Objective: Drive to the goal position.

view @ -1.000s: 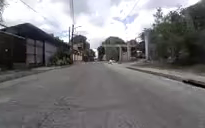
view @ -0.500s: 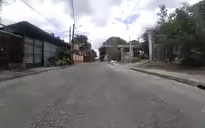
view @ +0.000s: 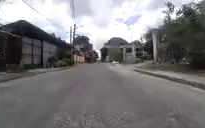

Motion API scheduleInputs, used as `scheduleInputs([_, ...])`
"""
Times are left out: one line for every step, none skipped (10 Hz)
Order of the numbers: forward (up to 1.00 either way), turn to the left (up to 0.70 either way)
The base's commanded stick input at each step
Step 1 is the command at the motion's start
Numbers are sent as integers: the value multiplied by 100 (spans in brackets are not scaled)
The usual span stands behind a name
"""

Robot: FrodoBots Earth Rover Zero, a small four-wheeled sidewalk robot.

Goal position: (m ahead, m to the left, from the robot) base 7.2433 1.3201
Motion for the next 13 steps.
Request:
scheduleInputs([100,4])
scheduleInputs([100,4])
scheduleInputs([100,4])
scheduleInputs([100,4])
scheduleInputs([100,4])
scheduleInputs([100,4])
scheduleInputs([100,4])
scheduleInputs([100,4])
scheduleInputs([100,4])
scheduleInputs([100,4])
scheduleInputs([100,4])
scheduleInputs([100,4])
scheduleInputs([100,4])
